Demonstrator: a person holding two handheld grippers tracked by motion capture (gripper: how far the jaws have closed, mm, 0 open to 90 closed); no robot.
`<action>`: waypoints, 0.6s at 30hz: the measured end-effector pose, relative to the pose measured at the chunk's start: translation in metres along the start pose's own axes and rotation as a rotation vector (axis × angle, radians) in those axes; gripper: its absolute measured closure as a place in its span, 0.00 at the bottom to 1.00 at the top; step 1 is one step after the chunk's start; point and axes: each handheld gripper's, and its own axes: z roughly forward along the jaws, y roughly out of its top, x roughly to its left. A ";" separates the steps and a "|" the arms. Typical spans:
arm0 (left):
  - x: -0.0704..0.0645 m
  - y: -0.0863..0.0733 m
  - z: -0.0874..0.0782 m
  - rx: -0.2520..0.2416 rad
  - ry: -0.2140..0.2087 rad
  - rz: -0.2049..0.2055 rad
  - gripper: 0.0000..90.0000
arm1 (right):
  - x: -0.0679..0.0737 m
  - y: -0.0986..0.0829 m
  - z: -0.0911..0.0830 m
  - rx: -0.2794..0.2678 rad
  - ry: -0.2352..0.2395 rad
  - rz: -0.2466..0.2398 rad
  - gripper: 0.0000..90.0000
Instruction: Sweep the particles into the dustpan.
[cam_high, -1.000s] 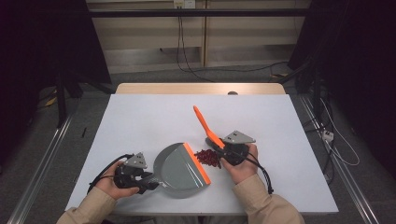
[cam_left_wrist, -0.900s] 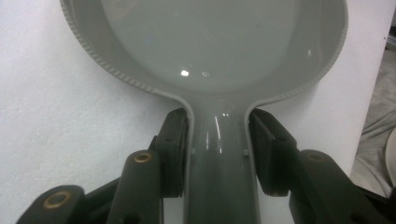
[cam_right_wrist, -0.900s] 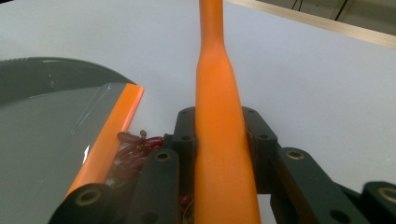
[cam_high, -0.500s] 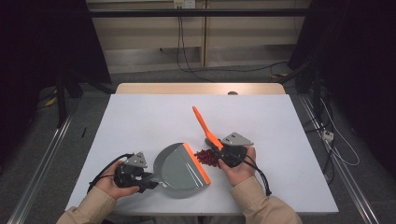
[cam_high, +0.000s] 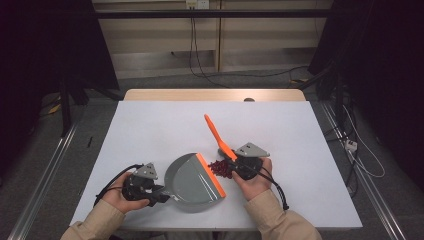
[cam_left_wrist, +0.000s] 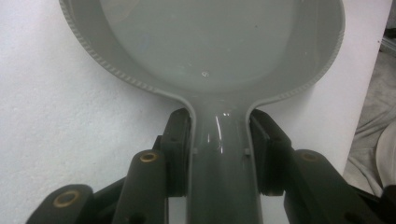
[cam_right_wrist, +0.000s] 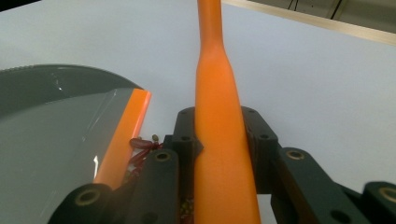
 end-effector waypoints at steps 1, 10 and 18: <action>0.000 0.000 0.000 0.000 0.000 0.000 0.70 | 0.001 0.000 0.000 0.001 0.003 0.003 0.79; 0.000 0.001 0.000 0.013 -0.006 0.015 0.70 | 0.007 0.001 0.001 0.001 0.007 0.004 0.79; -0.002 0.005 0.003 0.020 -0.020 0.018 0.70 | 0.012 0.001 0.002 0.000 0.006 0.005 0.79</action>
